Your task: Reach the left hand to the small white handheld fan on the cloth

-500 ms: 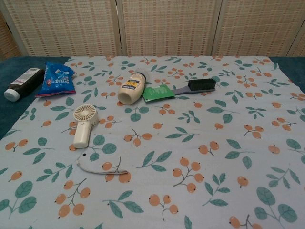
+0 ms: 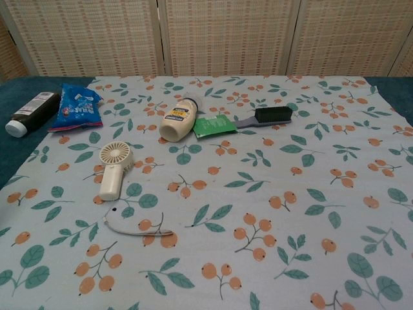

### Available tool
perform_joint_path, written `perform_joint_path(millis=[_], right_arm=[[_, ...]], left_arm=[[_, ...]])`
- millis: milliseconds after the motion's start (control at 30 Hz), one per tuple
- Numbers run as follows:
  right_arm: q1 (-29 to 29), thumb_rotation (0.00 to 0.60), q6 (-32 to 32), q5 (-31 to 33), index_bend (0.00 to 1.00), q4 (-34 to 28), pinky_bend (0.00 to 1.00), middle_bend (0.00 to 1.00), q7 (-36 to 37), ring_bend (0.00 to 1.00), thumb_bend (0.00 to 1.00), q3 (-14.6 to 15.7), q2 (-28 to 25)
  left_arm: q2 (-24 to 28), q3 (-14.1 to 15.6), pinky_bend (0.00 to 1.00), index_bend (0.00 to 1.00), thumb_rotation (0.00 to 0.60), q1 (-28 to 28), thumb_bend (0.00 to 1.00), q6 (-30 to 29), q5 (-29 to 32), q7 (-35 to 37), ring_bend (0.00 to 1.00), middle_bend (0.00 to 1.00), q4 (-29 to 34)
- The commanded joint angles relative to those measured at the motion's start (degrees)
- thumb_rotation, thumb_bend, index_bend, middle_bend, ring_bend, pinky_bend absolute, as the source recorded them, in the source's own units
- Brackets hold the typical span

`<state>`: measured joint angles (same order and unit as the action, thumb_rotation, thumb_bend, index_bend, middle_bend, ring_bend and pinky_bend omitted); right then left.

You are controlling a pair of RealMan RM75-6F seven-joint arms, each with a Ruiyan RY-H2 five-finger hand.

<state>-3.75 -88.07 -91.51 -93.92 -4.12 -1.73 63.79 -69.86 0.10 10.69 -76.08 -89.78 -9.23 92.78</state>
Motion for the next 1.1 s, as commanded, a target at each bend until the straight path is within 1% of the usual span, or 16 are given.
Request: perform_joint_path(millis=[33,100,133,233,300,467,700,867,1100], right_arm=[[-0.1,0.600,0.1,-0.1,0.00,0.0,0.00,0.00,-0.2,0.00,0.21,0.0,0.2],[-0.2,0.600,0.3,-0.2,0.00,0.1,0.00,0.00,-0.3,0.00,0.21,0.0,0.4],[-0.3,0.600,0.4,-0.2,0.00,0.2,0.00,0.00,-0.2,0.00,0.21,0.0,0.5],[-0.4,0.600,0.8,0.2,0.00,0.8,0.00,0.00,-0.2,0.00,0.21,-0.2,0.8],[-0.5,0.600,1.2,0.8,0.00,1.2,0.00,0.00,-0.3,0.00,0.21,-0.4,0.9],[-0.5,0.600,1.1,2.1,0.00,1.4,0.00,0.00,-0.3,0.00,0.21,-1.1,0.7],[-0.2,0.600,1.1,2.6,0.00,1.0,0.00,0.00,-0.7,0.00,0.21,-1.1,0.3],[0.0,0.600,1.2,2.9,0.00,0.5,0.00,0.00,-1.1,0.00,0.21,-1.1,0.1],[0.1,0.600,1.3,2.8,0.00,-0.1,0.00,0.00,-1.6,0.00,0.22,-0.9,-0.1]], left_arm=[[-3.3,-1.3,0.89,0.00,0.600,5.9,0.68,9.5,2.8,-2.5,0.68,0.75,1.4],[-5.3,-3.0,0.92,0.00,0.600,8.6,0.79,13.5,5.5,-4.7,0.72,0.80,0.1],[-6.2,-3.5,0.93,0.00,0.600,9.6,0.83,14.7,6.5,-6.0,0.74,0.83,-0.7],[-9.0,-4.9,0.95,0.00,0.600,12.2,0.90,17.8,9.3,-9.3,0.76,0.86,-3.6],[-10.2,-5.4,0.95,0.00,0.600,13.4,0.92,19.2,10.9,-10.7,0.77,0.87,-5.0],[-12.9,-5.8,0.95,0.00,0.600,15.6,0.94,21.4,13.6,-12.5,0.77,0.87,-8.0],[-15.2,-4.2,0.95,0.00,0.600,16.4,0.92,19.7,11.5,-12.2,0.77,0.87,-9.8],[-15.9,-2.5,0.95,0.00,0.600,16.0,0.92,17.9,9.5,-11.8,0.77,0.87,-10.5],[-16.6,-1.4,0.95,0.00,0.600,16.5,0.90,18.5,9.9,-13.0,0.77,0.87,-12.0]])
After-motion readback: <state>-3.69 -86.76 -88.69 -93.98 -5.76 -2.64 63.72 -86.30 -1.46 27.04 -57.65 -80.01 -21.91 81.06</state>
